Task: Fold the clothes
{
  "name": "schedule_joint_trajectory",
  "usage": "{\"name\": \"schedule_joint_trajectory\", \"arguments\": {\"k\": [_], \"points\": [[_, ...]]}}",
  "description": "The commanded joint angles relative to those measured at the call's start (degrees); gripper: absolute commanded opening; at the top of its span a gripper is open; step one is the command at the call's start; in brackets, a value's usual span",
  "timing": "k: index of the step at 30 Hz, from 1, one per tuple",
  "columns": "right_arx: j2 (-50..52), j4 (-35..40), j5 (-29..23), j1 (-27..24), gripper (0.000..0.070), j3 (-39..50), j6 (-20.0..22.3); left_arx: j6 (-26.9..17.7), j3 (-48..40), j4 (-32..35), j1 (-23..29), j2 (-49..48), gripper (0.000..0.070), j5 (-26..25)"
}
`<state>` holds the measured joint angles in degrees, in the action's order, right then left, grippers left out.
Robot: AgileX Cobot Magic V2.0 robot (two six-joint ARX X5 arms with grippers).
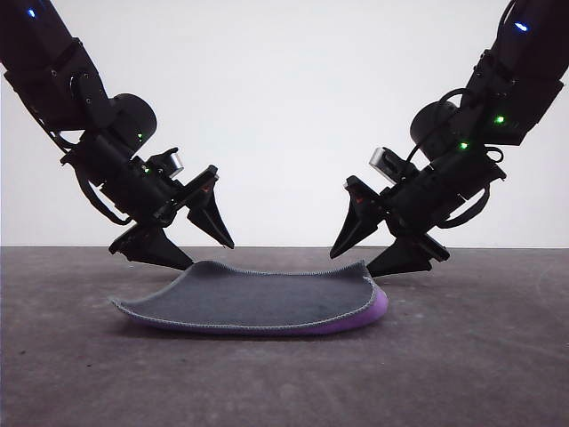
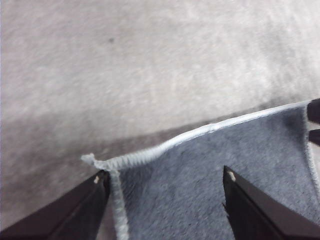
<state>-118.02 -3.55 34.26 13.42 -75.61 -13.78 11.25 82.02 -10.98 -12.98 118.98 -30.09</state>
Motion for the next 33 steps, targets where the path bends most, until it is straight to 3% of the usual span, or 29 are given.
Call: {"name": "schedule_joint_trajectory", "arguments": {"k": [1, 3, 4, 7, 8, 17, 23, 33], "points": [[-1.48, 0.52, -0.19, 0.23, 0.0255, -1.33, -0.37, -0.02, 1.38, 0.37, -0.37, 1.81, 0.0429, -0.37], [-1.55, 0.54, -0.18, 0.23, 0.0228, -1.33, -0.37, -0.02, 1.38, 0.37, -0.55, 1.81, 0.0419, -0.37], [-1.55, 0.42, -0.17, 0.23, 0.0181, -1.33, -0.37, -0.02, 1.38, 0.37, -0.56, 1.81, 0.0369, -0.37], [-1.55, 0.11, -0.2, 0.22, 0.0025, -1.33, -0.34, -0.02, 1.38, 0.35, -0.56, 1.81, 0.0063, -0.36], [-1.55, 0.09, -0.2, 0.21, 0.0, -1.33, -0.32, -0.02, 1.38, 0.33, -0.56, 1.81, 0.0003, -0.28], [-1.55, -0.89, -0.09, 0.08, 0.0, -1.36, 1.48, -0.03, 1.46, -0.92, -0.49, 1.81, 0.0012, 0.2], [-1.31, -3.76, 5.2, -0.47, 0.0, -1.59, 2.31, -1.5, 2.42, -7.52, -0.11, 1.58, 0.0012, -0.66], [2.72, -12.27, 6.6, -0.64, 0.0, -2.51, 5.34, -3.76, 2.69, -15.19, -0.17, -2.78, 0.0011, -2.19]]}}
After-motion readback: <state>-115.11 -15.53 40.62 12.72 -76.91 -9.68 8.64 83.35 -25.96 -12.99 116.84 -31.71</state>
